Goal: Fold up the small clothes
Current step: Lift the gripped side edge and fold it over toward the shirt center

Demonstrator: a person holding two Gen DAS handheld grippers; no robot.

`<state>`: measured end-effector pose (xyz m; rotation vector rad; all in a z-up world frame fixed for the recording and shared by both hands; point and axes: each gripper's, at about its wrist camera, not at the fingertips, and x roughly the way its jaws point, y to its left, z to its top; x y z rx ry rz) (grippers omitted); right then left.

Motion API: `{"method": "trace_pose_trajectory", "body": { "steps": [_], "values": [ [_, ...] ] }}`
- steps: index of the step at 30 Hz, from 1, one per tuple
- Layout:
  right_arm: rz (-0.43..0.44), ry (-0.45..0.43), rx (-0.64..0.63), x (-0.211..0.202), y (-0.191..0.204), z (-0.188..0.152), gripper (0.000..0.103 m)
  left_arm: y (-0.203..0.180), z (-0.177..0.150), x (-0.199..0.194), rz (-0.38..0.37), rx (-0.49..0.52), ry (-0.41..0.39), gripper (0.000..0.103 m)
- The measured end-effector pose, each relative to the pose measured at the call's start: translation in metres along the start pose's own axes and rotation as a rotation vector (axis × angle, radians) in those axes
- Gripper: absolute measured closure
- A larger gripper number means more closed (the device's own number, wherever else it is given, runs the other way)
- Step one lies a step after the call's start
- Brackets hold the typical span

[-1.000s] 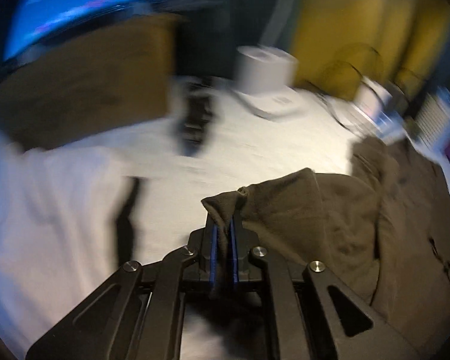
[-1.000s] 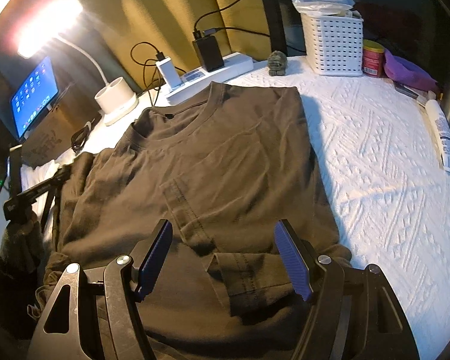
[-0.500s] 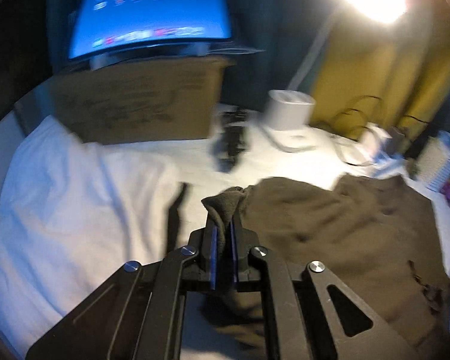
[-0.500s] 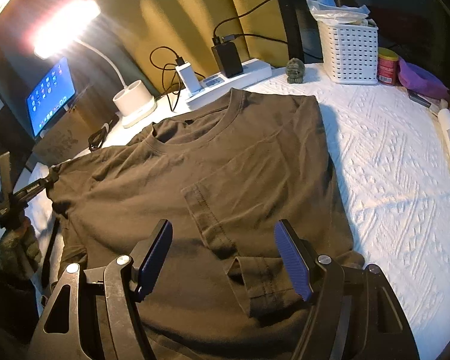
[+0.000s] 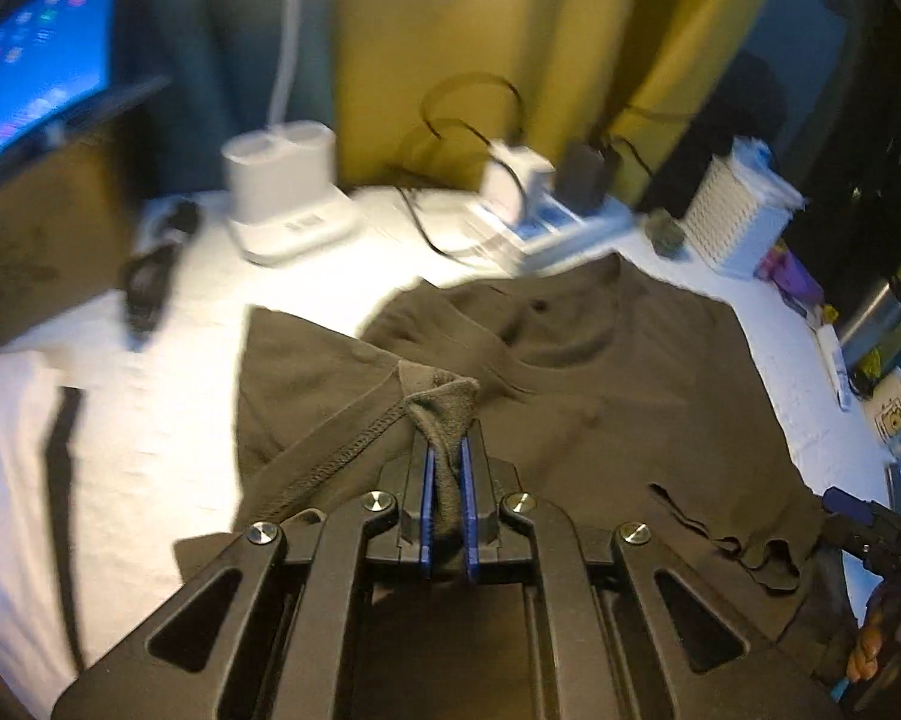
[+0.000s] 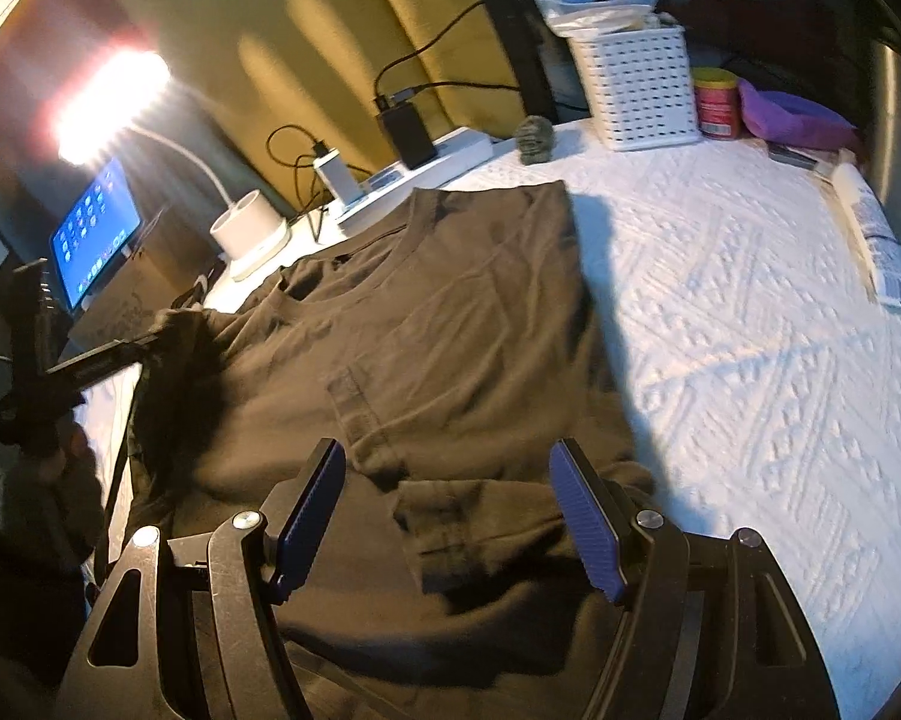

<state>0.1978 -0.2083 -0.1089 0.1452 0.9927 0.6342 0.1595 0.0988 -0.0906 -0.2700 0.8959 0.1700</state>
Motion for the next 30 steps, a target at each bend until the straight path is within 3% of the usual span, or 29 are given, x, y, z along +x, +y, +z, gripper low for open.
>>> {"method": "trace_pose_trajectory", "body": {
  "steps": [5,8,10,15,18,23,30],
  "values": [
    [0.002,0.0,0.015,-0.002,-0.008,-0.003,0.03,-0.011,-0.014,0.032,-0.097,-0.046,0.154,0.093],
    [0.002,0.001,0.01,-0.002,-0.006,-0.003,0.03,-0.006,-0.024,0.014,-0.135,-0.053,0.149,0.091],
    [-0.001,0.002,0.005,-0.001,-0.004,-0.004,0.03,0.0,-0.028,-0.002,-0.152,-0.055,0.132,0.084],
    [-0.017,0.015,-0.021,0.004,0.002,-0.008,0.03,0.028,-0.032,-0.048,-0.148,-0.066,0.03,0.046],
    [-0.028,0.029,-0.024,0.007,0.003,-0.012,0.03,0.046,-0.032,-0.054,-0.115,-0.069,0.002,0.044],
    [-0.034,0.031,-0.026,0.005,0.005,-0.016,0.03,0.076,-0.035,-0.022,-0.048,-0.113,0.04,0.044],
    [-0.037,0.027,-0.009,-0.002,0.001,-0.02,0.03,0.1,-0.052,-0.002,-0.056,-0.197,0.095,0.044]
  ]
}}
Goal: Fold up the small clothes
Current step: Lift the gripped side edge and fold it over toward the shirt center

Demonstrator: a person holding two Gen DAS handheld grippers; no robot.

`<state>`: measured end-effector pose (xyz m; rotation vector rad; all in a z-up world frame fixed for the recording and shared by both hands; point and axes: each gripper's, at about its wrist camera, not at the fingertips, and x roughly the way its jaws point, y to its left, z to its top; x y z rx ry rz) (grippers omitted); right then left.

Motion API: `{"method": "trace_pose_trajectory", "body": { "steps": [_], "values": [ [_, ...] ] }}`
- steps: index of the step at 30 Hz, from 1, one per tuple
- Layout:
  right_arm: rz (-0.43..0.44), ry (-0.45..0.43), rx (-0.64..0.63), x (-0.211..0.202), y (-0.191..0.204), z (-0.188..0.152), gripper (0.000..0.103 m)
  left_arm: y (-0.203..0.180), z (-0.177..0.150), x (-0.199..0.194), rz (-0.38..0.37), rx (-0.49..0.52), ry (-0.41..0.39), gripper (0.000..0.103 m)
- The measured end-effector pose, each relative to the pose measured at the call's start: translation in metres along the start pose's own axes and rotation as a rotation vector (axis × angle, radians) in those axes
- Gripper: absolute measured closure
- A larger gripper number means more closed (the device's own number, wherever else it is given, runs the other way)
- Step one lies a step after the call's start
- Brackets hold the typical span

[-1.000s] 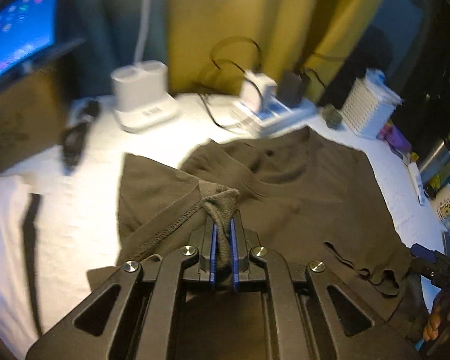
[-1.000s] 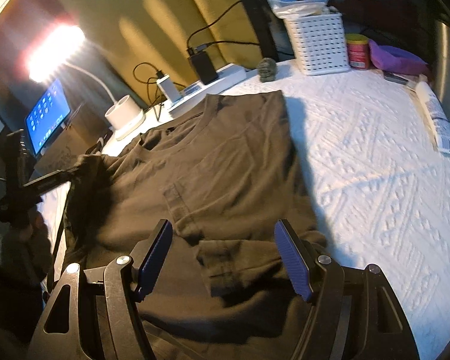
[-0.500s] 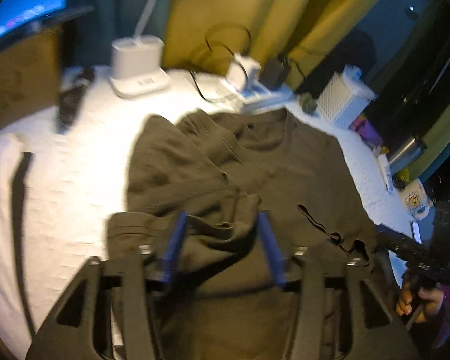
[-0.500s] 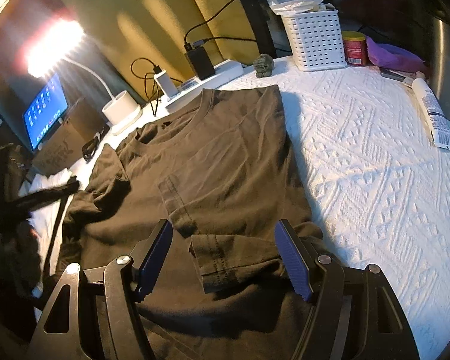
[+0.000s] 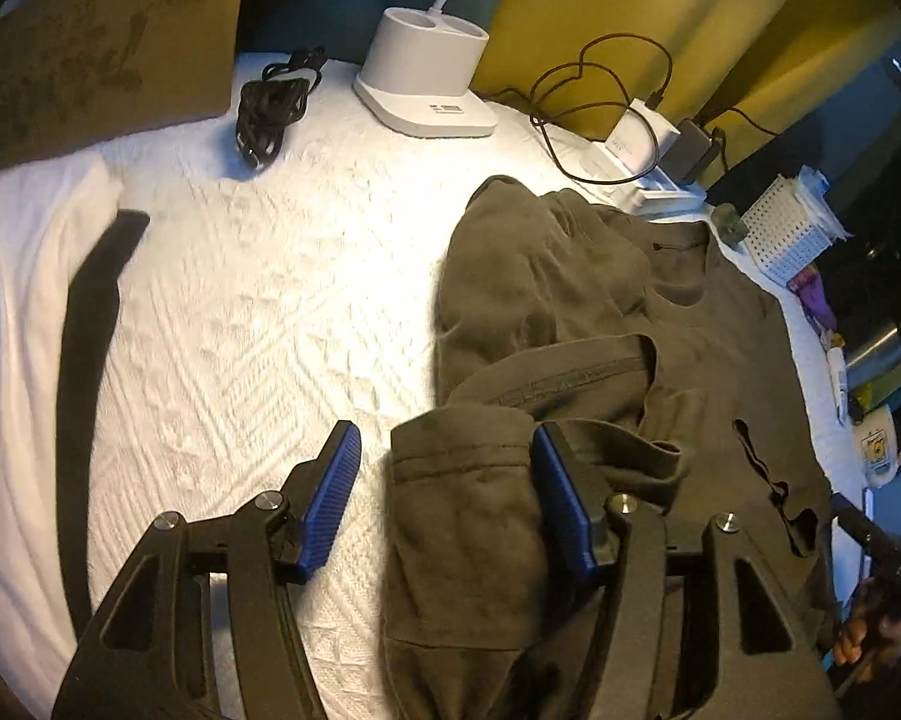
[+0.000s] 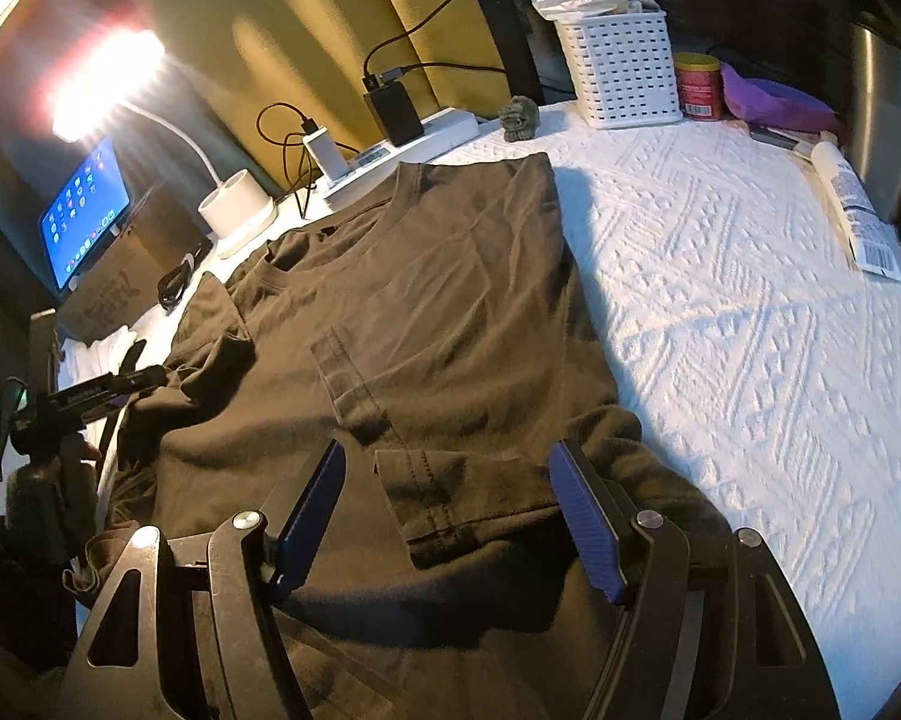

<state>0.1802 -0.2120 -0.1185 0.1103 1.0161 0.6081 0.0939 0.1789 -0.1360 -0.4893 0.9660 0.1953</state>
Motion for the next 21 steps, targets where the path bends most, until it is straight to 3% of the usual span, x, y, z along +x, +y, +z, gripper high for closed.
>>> {"method": "trace_pose_trajectory", "body": {
  "steps": [4,13,18,21],
  "values": [
    [0.006,0.002,0.009,0.0,-0.003,-0.004,0.03,-0.005,-0.003,0.0,-0.002,0.012,0.005,0.043],
    [0.031,0.008,0.015,0.001,-0.01,-0.007,0.03,-0.047,-0.014,0.001,-0.023,0.144,0.032,0.044],
    [0.042,0.011,0.021,0.002,-0.013,-0.009,0.03,-0.066,-0.021,-0.003,0.016,0.21,0.003,0.069],
    [0.05,0.011,0.023,0.002,-0.015,-0.01,0.03,-0.074,-0.027,-0.008,0.034,0.242,-0.013,0.076]
  ]
}}
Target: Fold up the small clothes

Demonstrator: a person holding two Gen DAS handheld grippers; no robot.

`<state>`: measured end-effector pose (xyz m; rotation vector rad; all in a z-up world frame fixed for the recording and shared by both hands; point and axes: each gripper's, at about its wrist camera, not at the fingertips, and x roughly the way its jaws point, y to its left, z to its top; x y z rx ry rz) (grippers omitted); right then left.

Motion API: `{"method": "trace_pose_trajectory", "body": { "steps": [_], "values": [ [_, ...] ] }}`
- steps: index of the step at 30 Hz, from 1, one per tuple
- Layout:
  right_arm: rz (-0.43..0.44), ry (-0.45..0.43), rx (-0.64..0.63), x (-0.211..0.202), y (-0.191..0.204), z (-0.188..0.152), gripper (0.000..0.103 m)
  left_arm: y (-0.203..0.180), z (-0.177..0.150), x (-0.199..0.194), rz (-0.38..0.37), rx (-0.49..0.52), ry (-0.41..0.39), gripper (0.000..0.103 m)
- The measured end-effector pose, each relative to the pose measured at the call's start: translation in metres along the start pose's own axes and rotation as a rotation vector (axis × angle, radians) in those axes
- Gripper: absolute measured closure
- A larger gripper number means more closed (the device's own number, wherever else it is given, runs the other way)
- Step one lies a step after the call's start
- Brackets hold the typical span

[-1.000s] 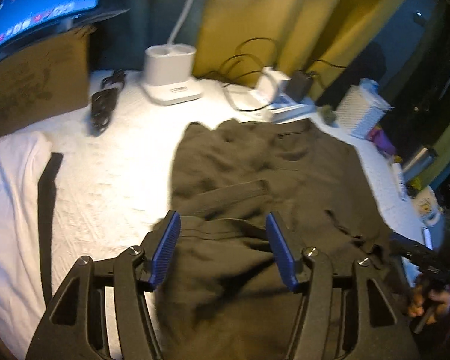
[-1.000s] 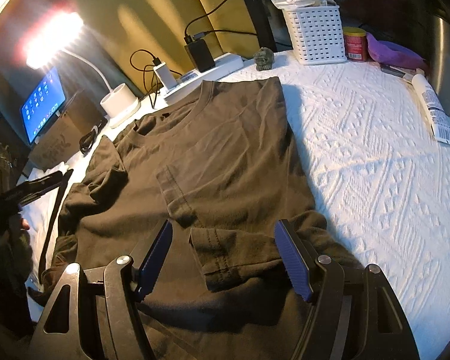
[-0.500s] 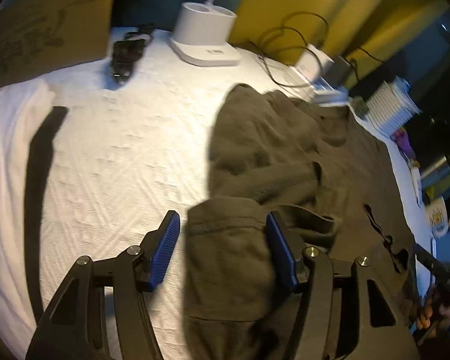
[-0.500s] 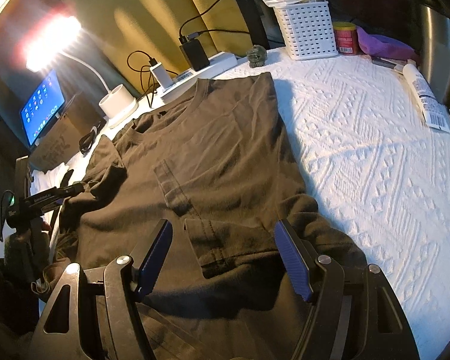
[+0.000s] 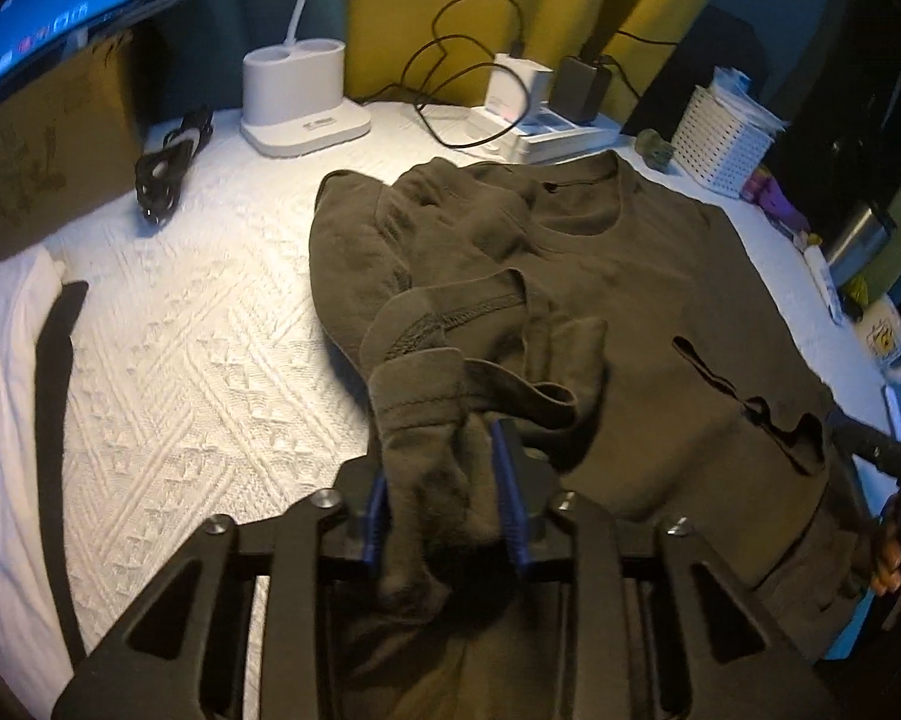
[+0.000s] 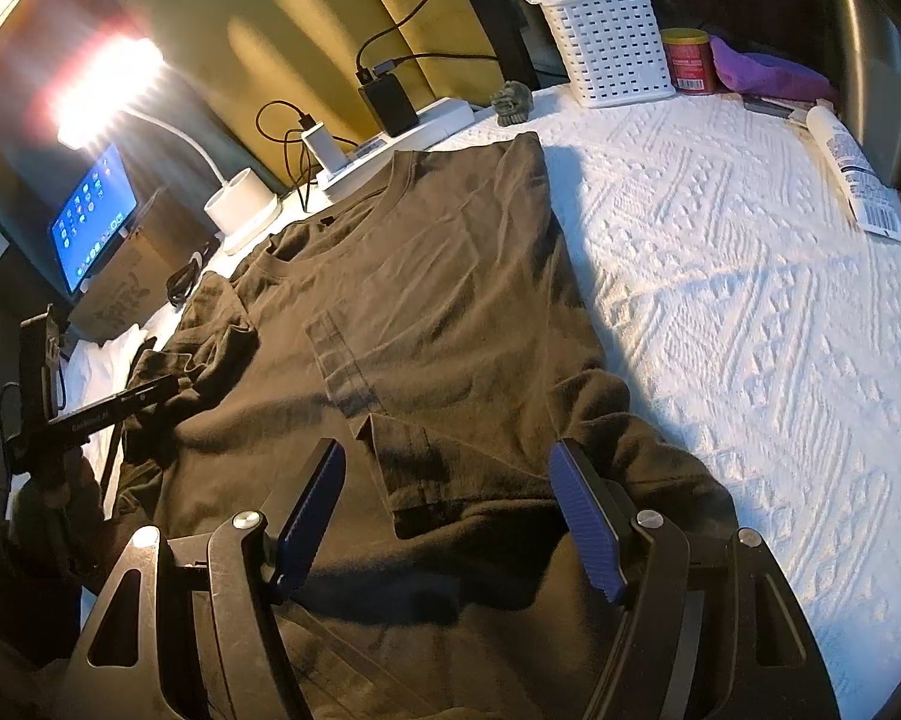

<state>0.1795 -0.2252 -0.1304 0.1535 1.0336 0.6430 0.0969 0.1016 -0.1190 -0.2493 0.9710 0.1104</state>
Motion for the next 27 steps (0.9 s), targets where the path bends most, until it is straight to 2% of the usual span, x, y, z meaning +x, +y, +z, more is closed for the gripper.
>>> {"method": "trace_pose_trajectory", "body": {
  "steps": [9,13,18,22,25,27],
  "values": [
    [-0.001,0.0,-0.002,0.0,0.0,0.0,0.03,-0.019,-0.01,-0.01,0.013,0.073,-0.013,0.077],
    [-0.008,-0.001,0.0,-0.001,0.001,0.0,0.03,-0.02,-0.013,-0.017,0.065,0.105,-0.037,0.077],
    [-0.02,0.003,0.003,0.0,0.002,0.0,0.03,-0.018,-0.007,-0.028,0.056,0.084,-0.103,0.077],
    [-0.026,0.005,0.001,0.001,0.002,0.001,0.03,-0.024,-0.008,-0.024,0.04,0.105,-0.101,0.077],
    [-0.029,0.004,0.002,0.0,0.002,0.001,0.03,-0.031,-0.009,-0.028,0.034,0.119,-0.12,0.088],
    [-0.028,0.003,0.004,-0.001,0.002,0.0,0.03,-0.038,-0.012,-0.027,0.02,0.143,-0.107,0.1]
  ]
}}
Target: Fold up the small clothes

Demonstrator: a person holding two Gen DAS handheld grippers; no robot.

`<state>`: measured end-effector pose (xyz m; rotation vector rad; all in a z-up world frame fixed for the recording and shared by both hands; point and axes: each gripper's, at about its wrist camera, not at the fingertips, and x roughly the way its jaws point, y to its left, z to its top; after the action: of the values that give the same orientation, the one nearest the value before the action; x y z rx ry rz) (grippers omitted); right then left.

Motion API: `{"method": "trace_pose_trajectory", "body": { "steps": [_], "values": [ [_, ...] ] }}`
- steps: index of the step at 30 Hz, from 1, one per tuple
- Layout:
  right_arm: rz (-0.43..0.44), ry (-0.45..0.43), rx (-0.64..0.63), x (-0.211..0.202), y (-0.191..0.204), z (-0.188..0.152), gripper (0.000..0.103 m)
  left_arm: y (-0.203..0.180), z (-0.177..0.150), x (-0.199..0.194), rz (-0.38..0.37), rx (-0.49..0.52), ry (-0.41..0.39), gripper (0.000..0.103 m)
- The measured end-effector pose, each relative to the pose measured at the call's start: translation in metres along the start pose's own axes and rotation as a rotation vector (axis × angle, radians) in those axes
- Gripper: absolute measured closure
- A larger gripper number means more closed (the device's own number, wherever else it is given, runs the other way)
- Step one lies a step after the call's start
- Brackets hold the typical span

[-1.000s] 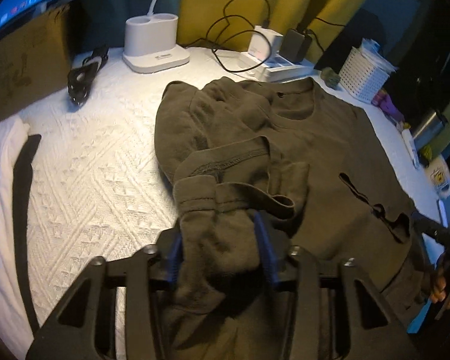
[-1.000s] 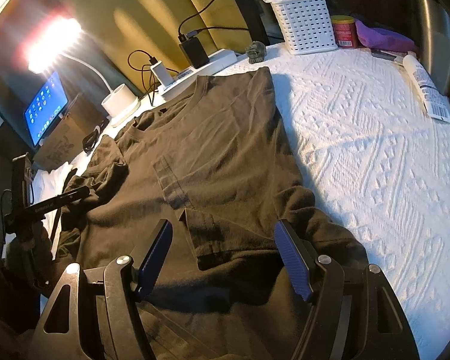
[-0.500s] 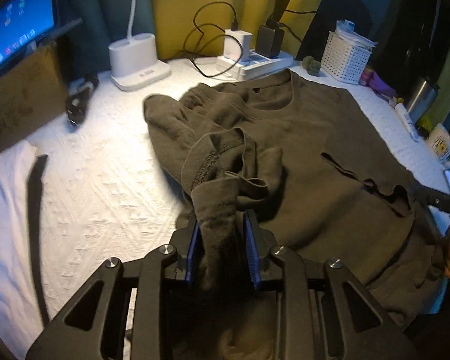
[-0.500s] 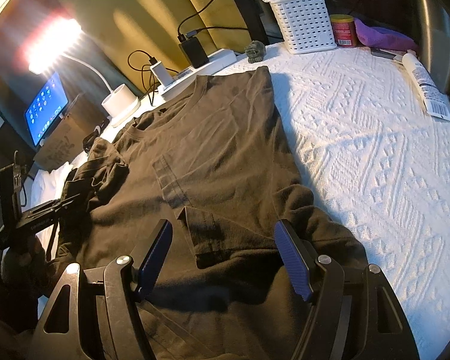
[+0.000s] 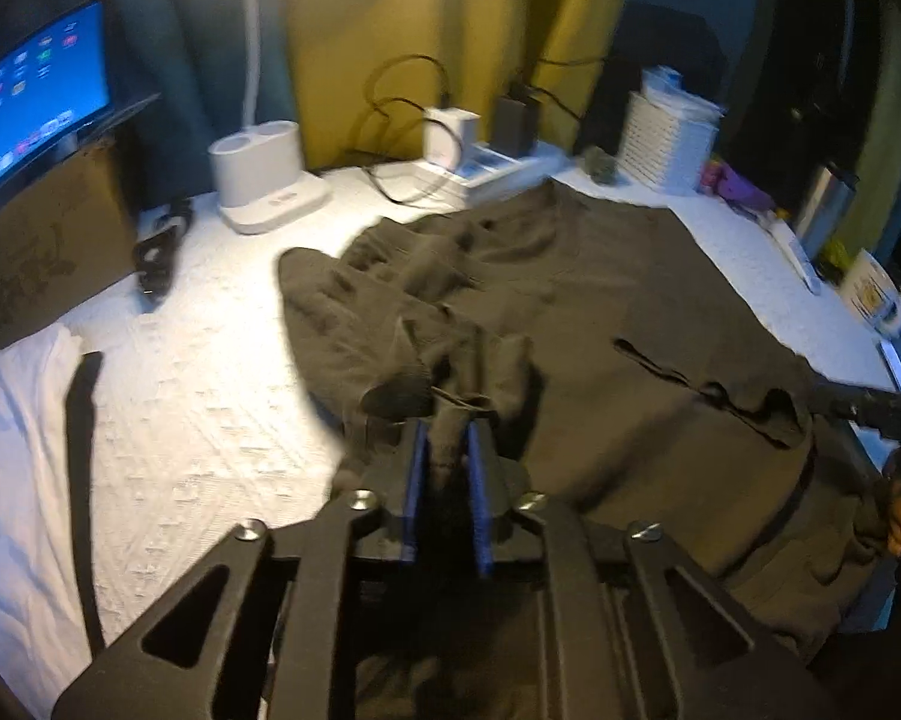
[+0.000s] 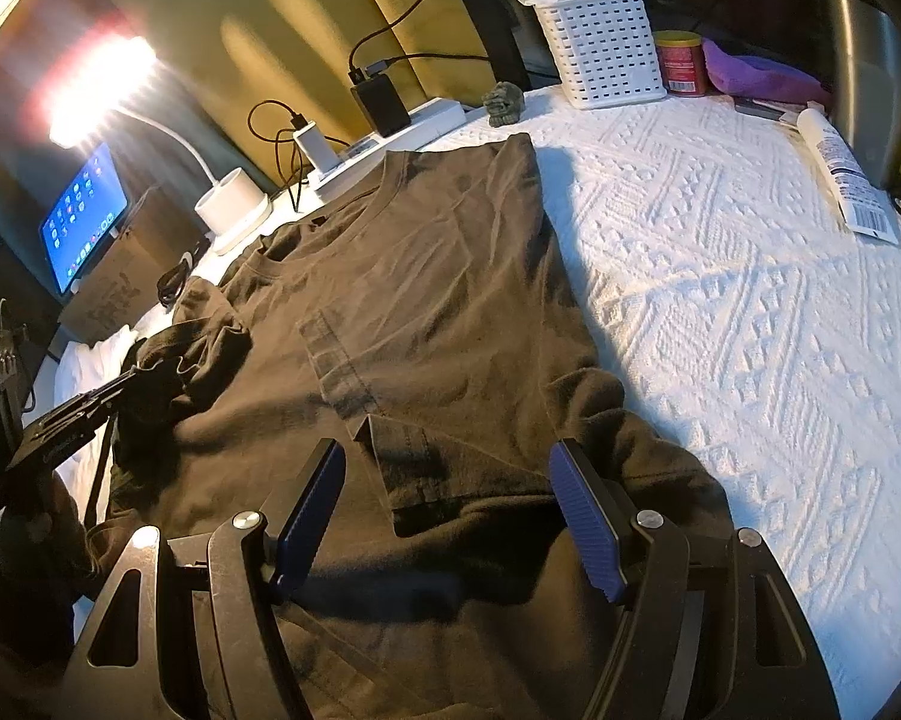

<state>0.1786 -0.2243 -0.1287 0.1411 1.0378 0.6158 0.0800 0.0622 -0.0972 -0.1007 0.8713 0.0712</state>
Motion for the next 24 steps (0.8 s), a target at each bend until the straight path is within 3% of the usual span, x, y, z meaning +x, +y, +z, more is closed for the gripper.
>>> {"method": "trace_pose_trajectory", "body": {
  "steps": [3,14,17,24],
  "values": [
    [-0.002,0.0,0.001,0.0,0.0,0.0,0.03,-0.01,-0.003,-0.001,-0.029,0.023,-0.001,0.1],
    [-0.022,-0.004,0.001,-0.006,-0.001,0.001,0.03,-0.031,-0.008,-0.003,-0.174,0.064,0.144,0.099],
    [-0.042,-0.015,0.004,-0.011,-0.004,0.002,0.03,-0.029,0.005,-0.018,-0.222,0.055,0.11,0.098],
    [-0.077,-0.036,0.008,-0.02,-0.009,0.003,0.03,-0.018,0.032,-0.02,-0.243,0.016,0.041,0.097]
  ]
}}
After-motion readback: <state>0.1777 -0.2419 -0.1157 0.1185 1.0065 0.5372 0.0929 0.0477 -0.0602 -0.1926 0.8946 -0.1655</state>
